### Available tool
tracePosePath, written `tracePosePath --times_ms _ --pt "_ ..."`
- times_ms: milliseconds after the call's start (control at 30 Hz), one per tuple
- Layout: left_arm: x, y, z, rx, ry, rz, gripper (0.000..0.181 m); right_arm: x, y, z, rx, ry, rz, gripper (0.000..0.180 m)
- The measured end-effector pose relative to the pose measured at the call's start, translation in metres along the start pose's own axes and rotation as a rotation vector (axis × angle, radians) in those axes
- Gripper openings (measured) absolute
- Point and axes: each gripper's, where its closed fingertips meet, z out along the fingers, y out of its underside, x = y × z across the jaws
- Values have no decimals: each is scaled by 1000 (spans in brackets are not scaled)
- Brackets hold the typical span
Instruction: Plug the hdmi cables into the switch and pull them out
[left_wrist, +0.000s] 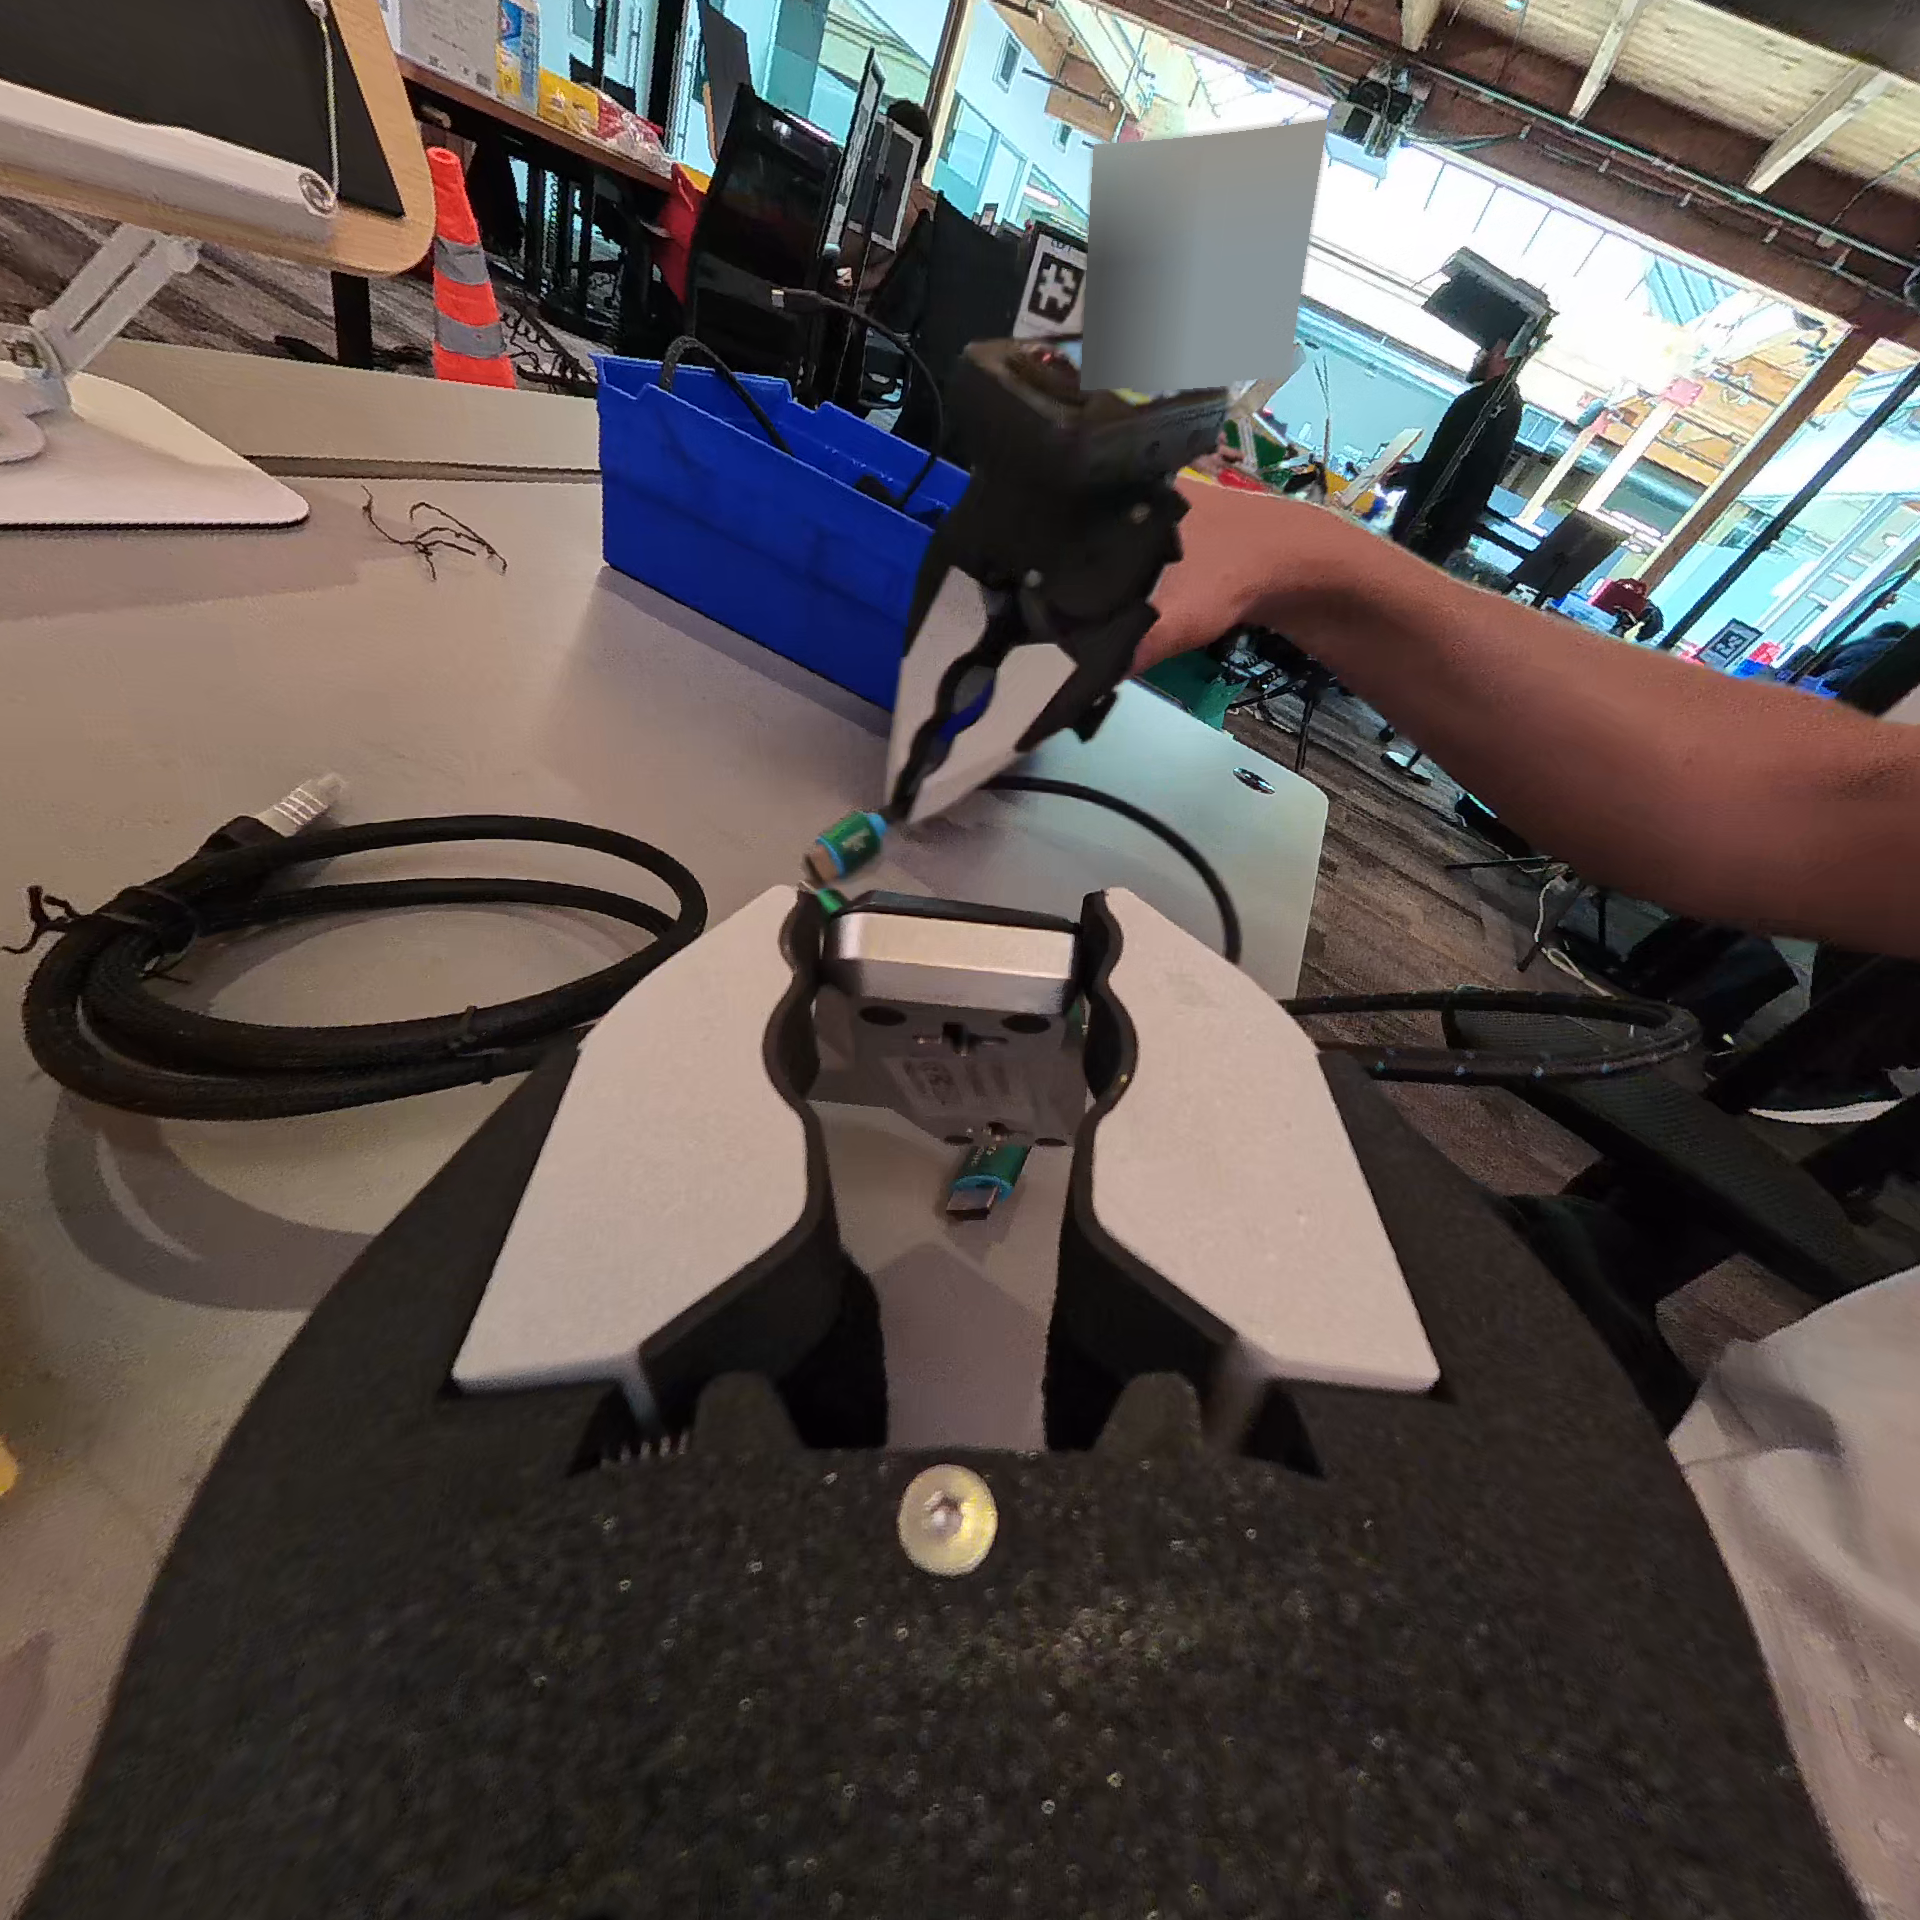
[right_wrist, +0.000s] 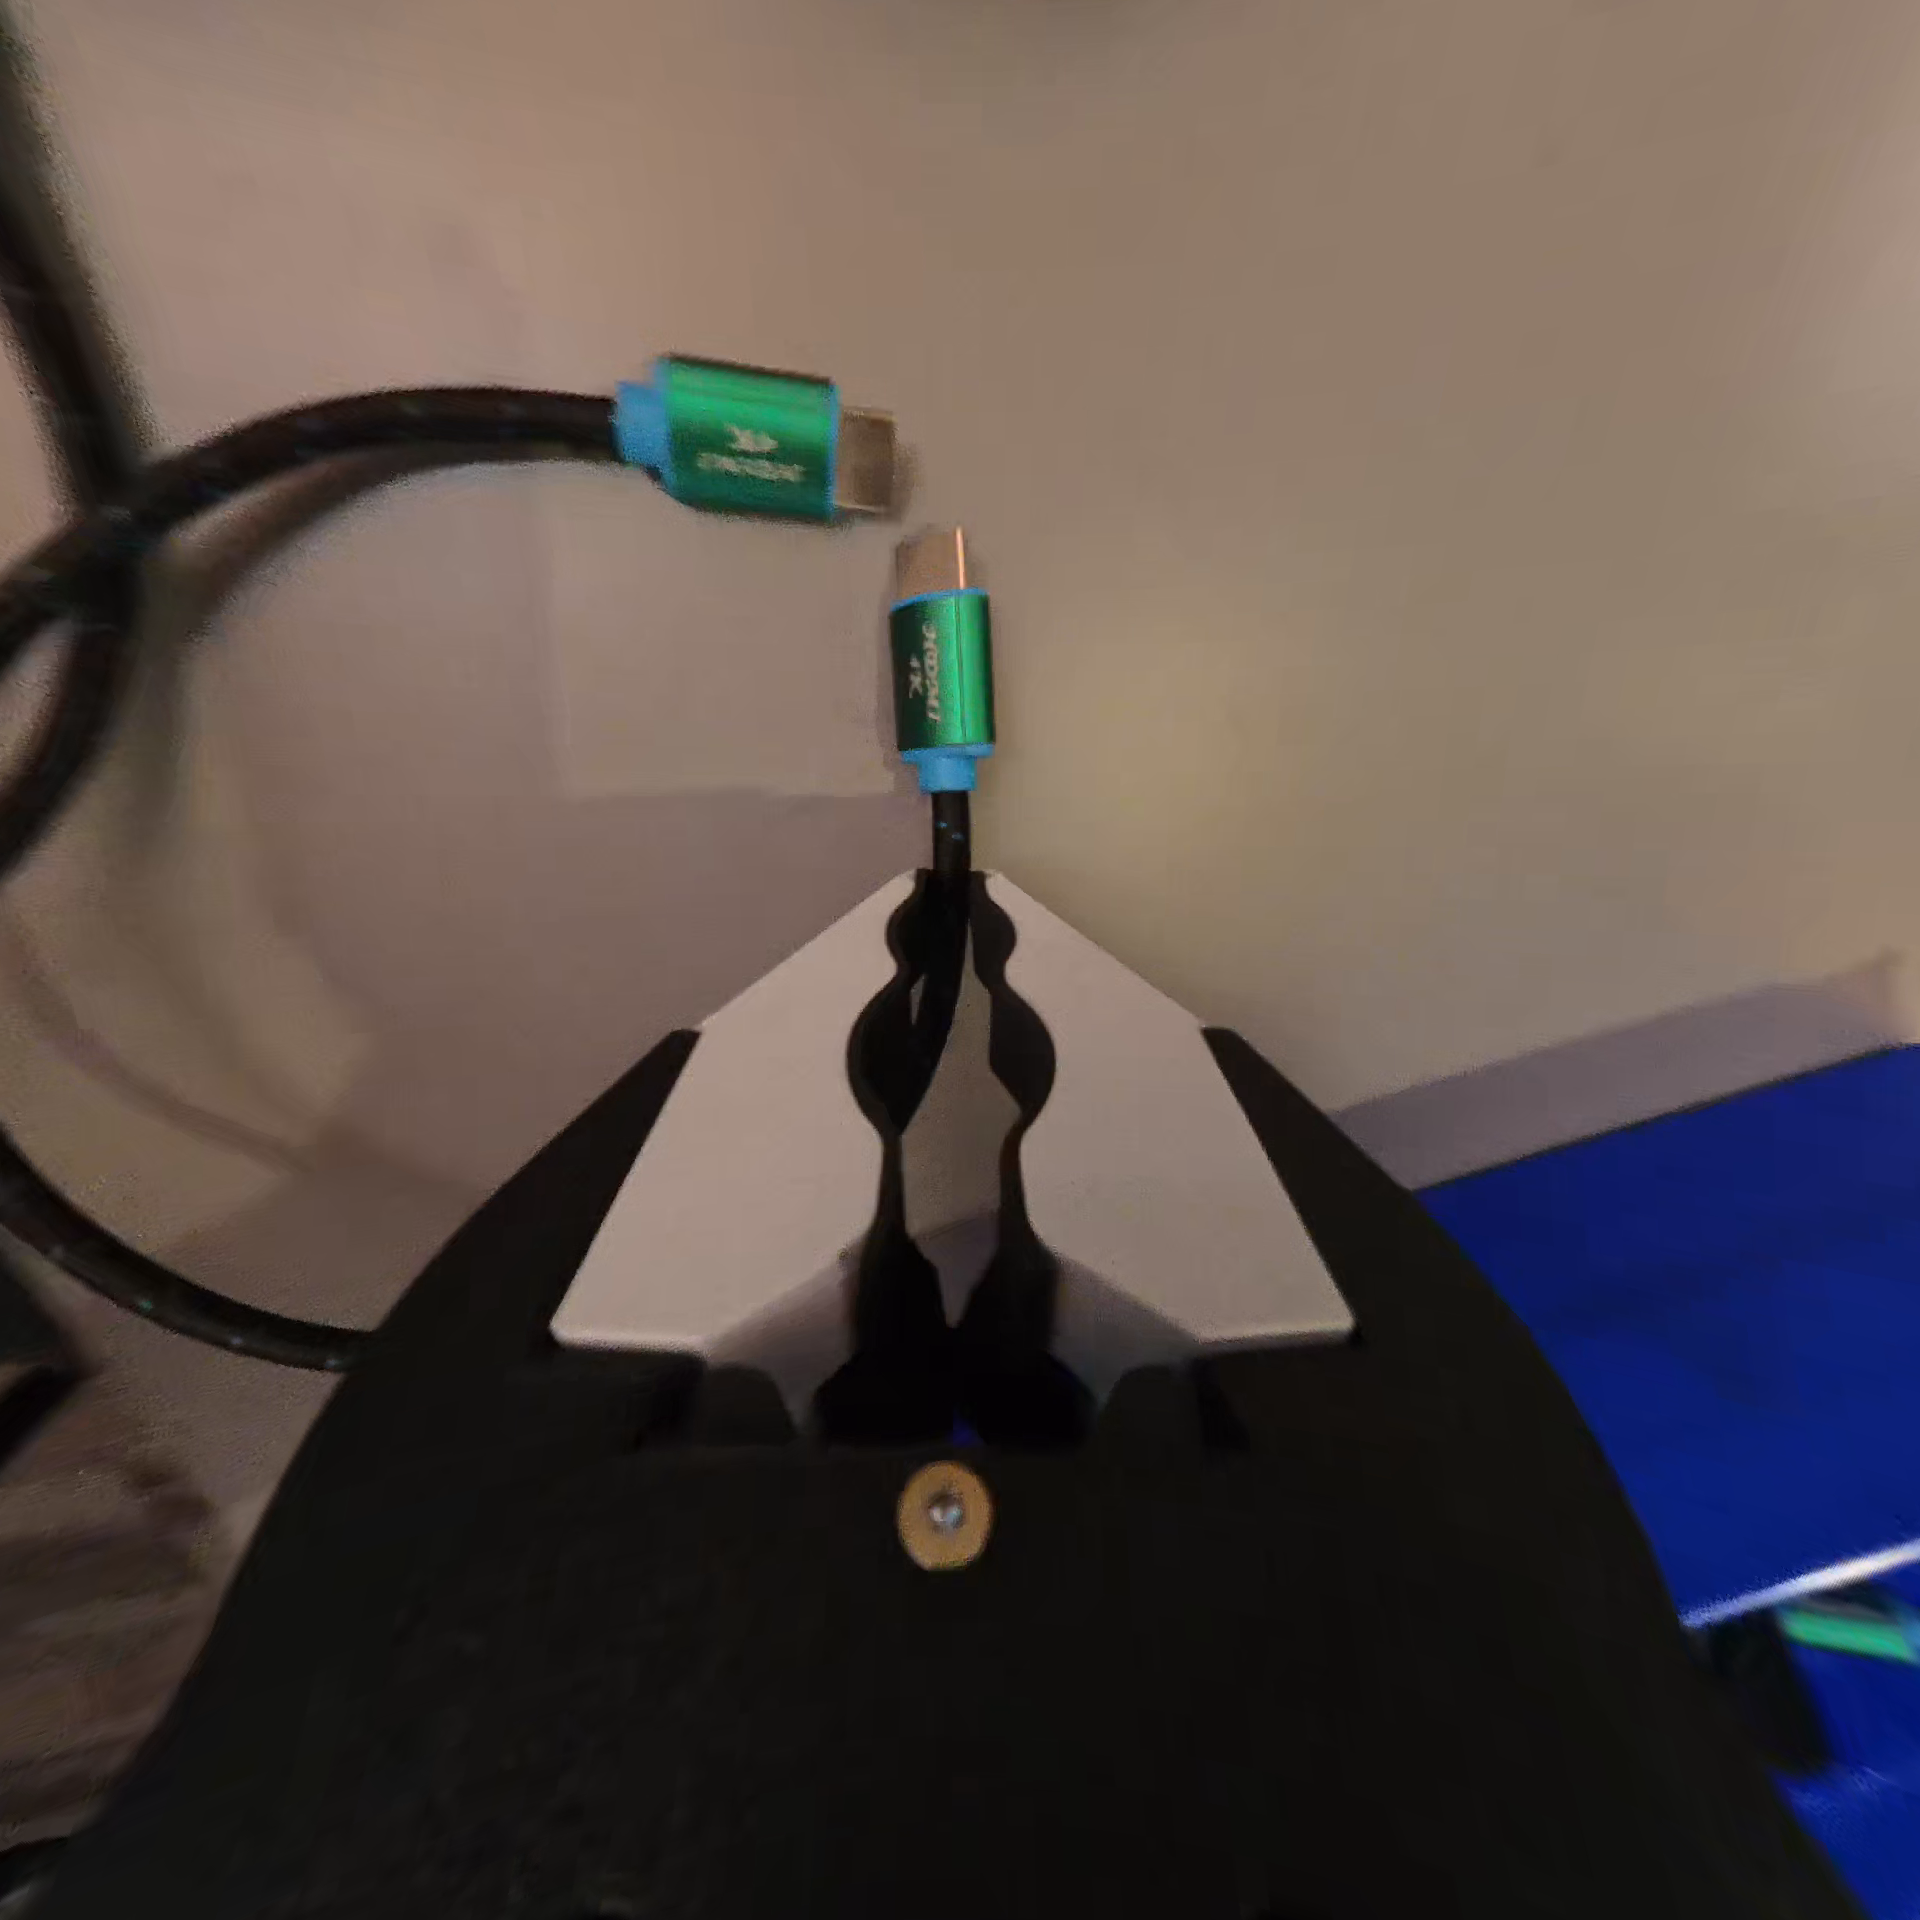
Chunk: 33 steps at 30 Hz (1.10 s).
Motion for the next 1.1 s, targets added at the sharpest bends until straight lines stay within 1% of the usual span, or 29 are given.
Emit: tracePosePath --times_ms 33,67,100,133,200,233,300,333,367,400,467,500,533,600,633,700,733,767,867,933,1033,1100 --pt "0 1 0 -3 0 1 49 11 -1 3 -10 52 -6 7" --pt "0 1 -1 -4 -1 1 49 22 -4 3 -7 105 10 11" --pt "0 1 -1 -4 -2 1 49 31 -8 -1 17 151 45 24" --pt "0 1 -1 -3 -2 1 49 38 -14 -8 54 194 104 28" --pt "0 2 -2 -5 0 0 49 44 -30 -31 189 275 279 29" --pt "0 3 -2 -8 2 -2 49 41 -43 -45 315 280 398 28" --pt "0 5 -1 -11 7 -7 48 21 -64 -61 561 185 678 22" --pt "0 5 -1 -13 10 -7 48 9 -67 -57 611 131 777 25" --pt "1 6 0 -18 13 -6 48 -4 -67 -47 616 93 834 32" --pt "1 7 0 -24 14 -4 48 -14 -66 -35 607 76 871 35" --pt "2 9 1 -34 17 -1 48 -30 -70 -14 596 65 924 36" --pt "2 10 2 -38 19 -1 48 -35 -71 -4 571 74 935 41" --pt "2 10 2 -40 19 -2 48 -36 -69 5 522 119 926 45" --pt "2 10 3 -39 19 -5 48 -33 -67 16 456 222 880 43" --pt "2 10 3 -39 20 -5 49 -32 -70 17 448 254 855 39" --pt "1 11 4 -43 15 2 48 -36 -78 18 469 260 808 12" --pt "0 12 4 -46 11 6 48 -36 -79 18 492 260 800 11" --pt "-1 12 4 -47 4 10 48 -37 -78 18 502 239 787 9" --pt "-5 14 6 -59 -31 15 48 -49 -72 12 494 93 713 6" --pt "-9 16 7 -66 -77 5 49 -56 -71 -11 548 29 651 6" --pt "-10 8 13 -30 -110 -4 49 -72 -63 -40 522 -5 593 6" --pt "-10 2 20 0 -124 -15 49 -94 -64 -54 507 -75 581 6"
